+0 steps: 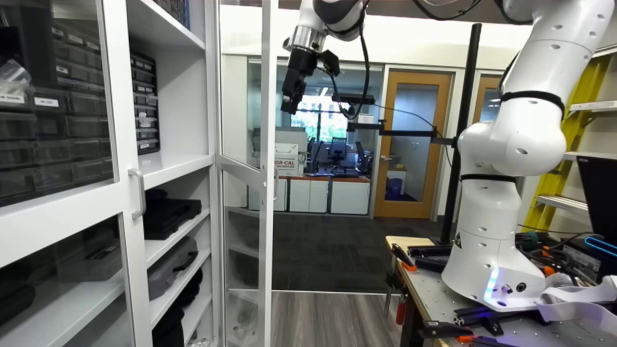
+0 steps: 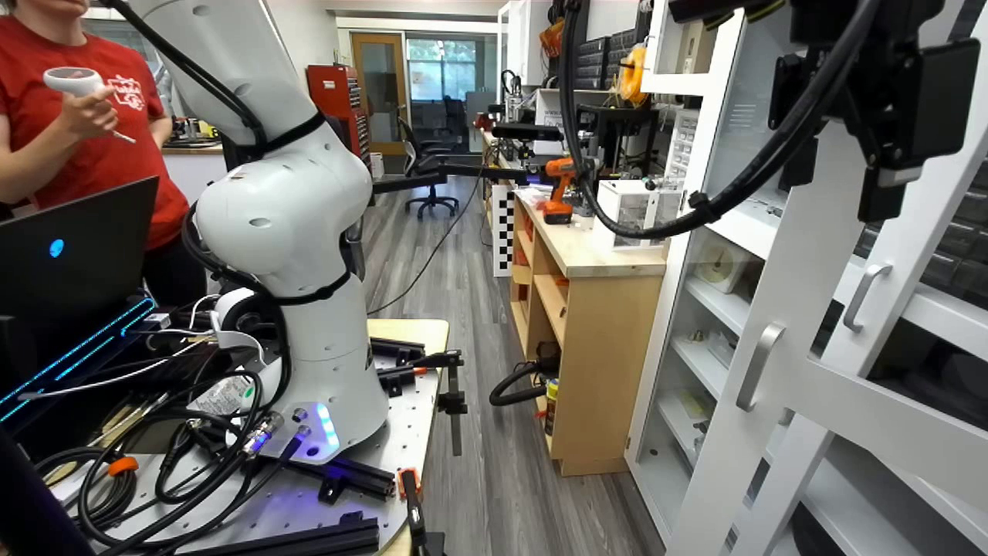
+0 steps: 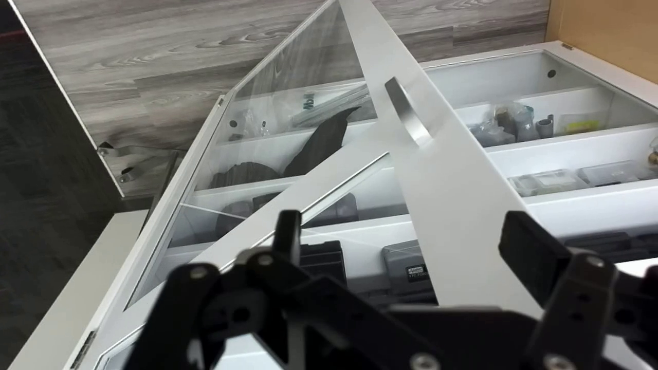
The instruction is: Close the shelf door
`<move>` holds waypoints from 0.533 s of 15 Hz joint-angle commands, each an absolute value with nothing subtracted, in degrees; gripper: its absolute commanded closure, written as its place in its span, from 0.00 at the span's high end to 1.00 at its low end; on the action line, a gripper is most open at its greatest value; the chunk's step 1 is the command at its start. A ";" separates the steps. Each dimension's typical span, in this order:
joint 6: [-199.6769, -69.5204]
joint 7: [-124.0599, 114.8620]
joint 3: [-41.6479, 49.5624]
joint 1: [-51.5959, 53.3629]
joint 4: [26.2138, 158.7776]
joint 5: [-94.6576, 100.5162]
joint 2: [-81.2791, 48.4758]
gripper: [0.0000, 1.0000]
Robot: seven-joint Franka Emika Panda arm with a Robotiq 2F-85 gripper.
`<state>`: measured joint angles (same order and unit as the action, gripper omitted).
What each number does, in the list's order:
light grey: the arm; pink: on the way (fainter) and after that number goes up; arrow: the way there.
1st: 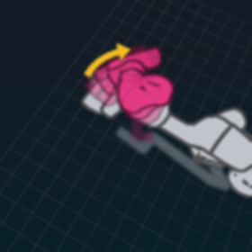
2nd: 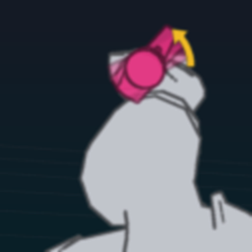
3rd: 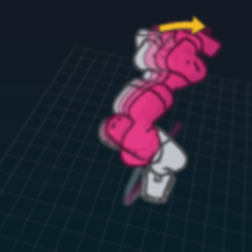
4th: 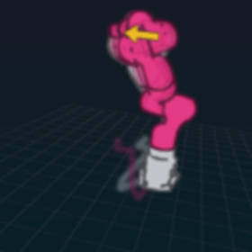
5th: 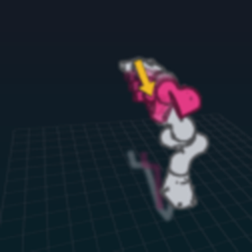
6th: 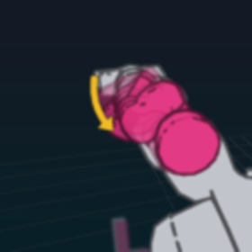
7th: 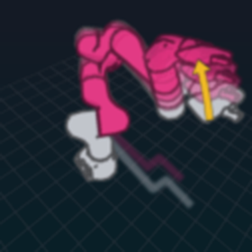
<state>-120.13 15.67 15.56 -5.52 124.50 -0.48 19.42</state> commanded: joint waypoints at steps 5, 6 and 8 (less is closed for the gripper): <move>-120.57 30.44 20.14 -5.29 126.56 -8.16 24.72 1.00; -120.63 31.92 20.91 -5.28 126.92 -9.65 25.01 1.00; -120.93 35.15 22.33 -5.18 127.87 -12.02 24.93 1.00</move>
